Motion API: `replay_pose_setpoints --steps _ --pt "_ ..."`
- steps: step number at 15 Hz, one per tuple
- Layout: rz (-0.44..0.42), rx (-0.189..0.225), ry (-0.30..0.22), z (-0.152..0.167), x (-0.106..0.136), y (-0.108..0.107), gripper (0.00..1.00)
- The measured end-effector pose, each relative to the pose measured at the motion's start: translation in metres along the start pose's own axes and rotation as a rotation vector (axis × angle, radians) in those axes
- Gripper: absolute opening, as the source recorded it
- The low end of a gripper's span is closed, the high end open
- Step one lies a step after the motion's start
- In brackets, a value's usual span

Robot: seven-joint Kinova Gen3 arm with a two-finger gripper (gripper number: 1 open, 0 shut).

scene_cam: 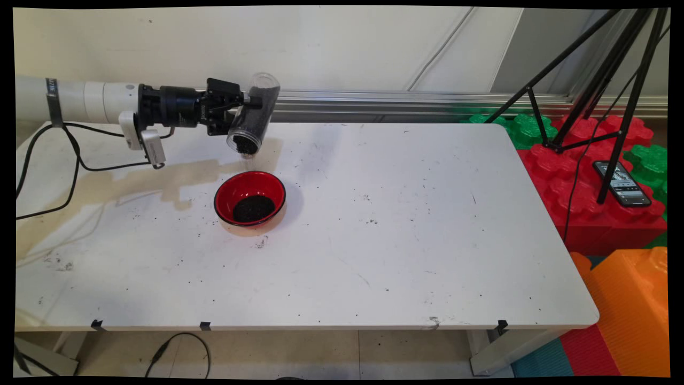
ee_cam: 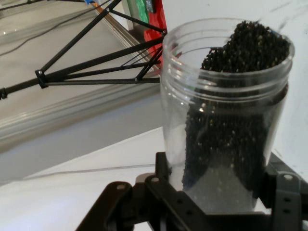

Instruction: Pour the black seasoning powder in the red bowl

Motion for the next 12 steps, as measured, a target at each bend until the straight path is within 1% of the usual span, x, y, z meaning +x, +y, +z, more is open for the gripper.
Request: replay_pose_setpoints --steps 5,12 --pt "-0.091 -0.007 0.000 0.0013 -0.0003 0.0015 0.00" --pt "-0.254 -0.009 -0.003 0.0018 -0.0019 0.0008 0.00"
